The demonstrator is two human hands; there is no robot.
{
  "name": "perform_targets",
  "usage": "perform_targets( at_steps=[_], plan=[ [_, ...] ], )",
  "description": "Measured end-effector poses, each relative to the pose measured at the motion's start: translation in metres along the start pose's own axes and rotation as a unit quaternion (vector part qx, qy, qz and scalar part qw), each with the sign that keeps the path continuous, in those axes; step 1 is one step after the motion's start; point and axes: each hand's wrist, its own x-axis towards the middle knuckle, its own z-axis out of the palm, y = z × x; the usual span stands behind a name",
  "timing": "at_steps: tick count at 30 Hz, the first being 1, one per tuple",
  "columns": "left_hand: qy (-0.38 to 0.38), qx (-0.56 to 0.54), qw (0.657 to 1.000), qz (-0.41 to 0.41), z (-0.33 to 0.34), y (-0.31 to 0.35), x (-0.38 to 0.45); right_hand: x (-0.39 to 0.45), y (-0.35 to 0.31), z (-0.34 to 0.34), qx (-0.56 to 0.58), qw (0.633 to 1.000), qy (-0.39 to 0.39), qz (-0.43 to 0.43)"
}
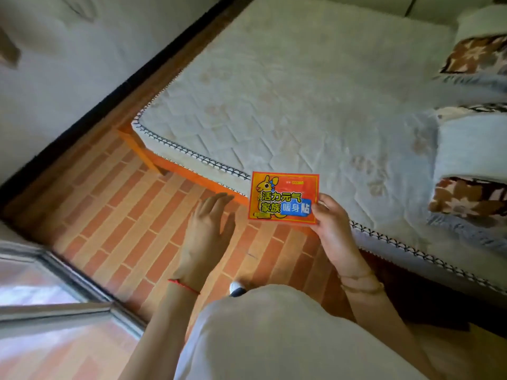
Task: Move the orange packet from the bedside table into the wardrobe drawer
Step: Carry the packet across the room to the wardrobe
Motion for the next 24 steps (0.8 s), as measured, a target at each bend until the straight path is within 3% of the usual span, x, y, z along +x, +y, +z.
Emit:
perform_targets(
  at_steps=[12, 24],
  plan=[
    [0.118, 0.073, 0.976, -0.165, -0.122, -0.18, -0.003, 0.073, -0.003, 0.263, -0.077, 0.975, -0.209, 0.013],
    [0.215, 0.085, 0.929, -0.289, -0.202, -0.33, 0.047, 0.17, -0.001, 0.485, -0.137, 0.936, -0.322, 0.023]
  ],
)
